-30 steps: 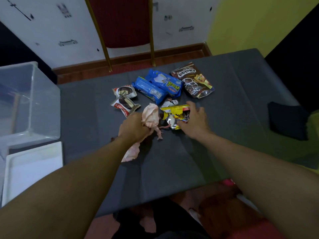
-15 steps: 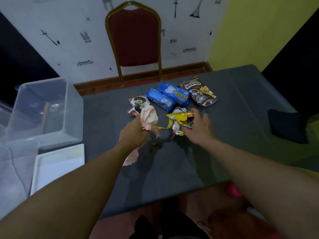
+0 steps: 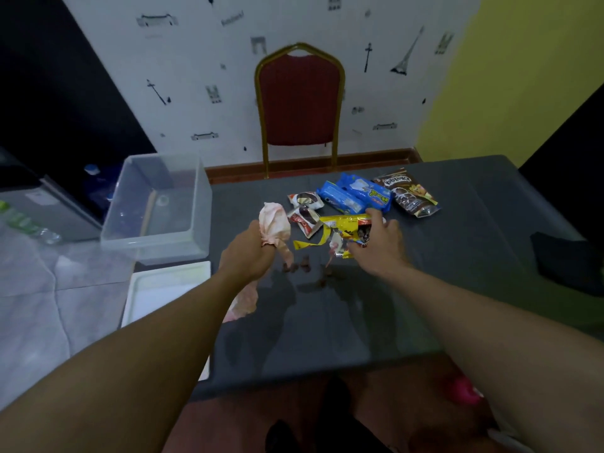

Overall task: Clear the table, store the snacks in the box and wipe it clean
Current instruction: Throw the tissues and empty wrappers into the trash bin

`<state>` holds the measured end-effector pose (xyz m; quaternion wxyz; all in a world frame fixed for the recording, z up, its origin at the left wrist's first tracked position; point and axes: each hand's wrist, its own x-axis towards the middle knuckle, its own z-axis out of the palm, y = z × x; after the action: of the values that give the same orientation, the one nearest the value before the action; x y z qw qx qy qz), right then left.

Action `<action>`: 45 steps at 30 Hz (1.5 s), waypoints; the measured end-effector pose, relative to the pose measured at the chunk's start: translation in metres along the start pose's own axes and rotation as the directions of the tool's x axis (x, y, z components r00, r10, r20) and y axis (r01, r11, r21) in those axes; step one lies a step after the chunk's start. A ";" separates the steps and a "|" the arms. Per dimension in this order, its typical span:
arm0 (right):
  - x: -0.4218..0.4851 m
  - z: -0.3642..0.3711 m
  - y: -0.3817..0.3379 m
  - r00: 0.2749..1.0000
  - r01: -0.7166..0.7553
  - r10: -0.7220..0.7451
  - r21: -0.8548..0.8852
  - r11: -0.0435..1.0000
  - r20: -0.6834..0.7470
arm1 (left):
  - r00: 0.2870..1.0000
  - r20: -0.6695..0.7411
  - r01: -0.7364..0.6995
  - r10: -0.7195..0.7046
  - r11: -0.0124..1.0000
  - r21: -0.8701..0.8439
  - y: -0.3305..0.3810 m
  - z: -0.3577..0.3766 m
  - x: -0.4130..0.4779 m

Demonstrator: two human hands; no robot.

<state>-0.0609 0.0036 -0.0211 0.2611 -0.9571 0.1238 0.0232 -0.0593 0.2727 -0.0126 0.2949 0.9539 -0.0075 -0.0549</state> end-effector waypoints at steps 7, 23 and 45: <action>-0.027 0.031 -0.074 0.991 0.124 -0.126 0.036 0.992 0.047 | 0.992 -0.078 0.095 -0.094 0.995 0.003 -0.048 -0.057 -0.034; -0.091 0.153 -0.229 0.828 0.456 -0.462 0.097 0.885 0.317 | 0.817 -0.235 0.500 -0.527 0.850 -0.167 -0.172 -0.137 -0.149; -0.117 0.304 -0.398 0.599 0.659 -0.603 0.102 0.745 0.527 | 0.548 -0.245 0.645 -0.800 0.590 -0.485 -0.346 -0.178 -0.148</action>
<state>-0.0687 0.5150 -0.0743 0.2259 -0.9051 -0.3008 0.1980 -0.1927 0.6653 -0.0462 0.3969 0.7879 0.4689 0.0426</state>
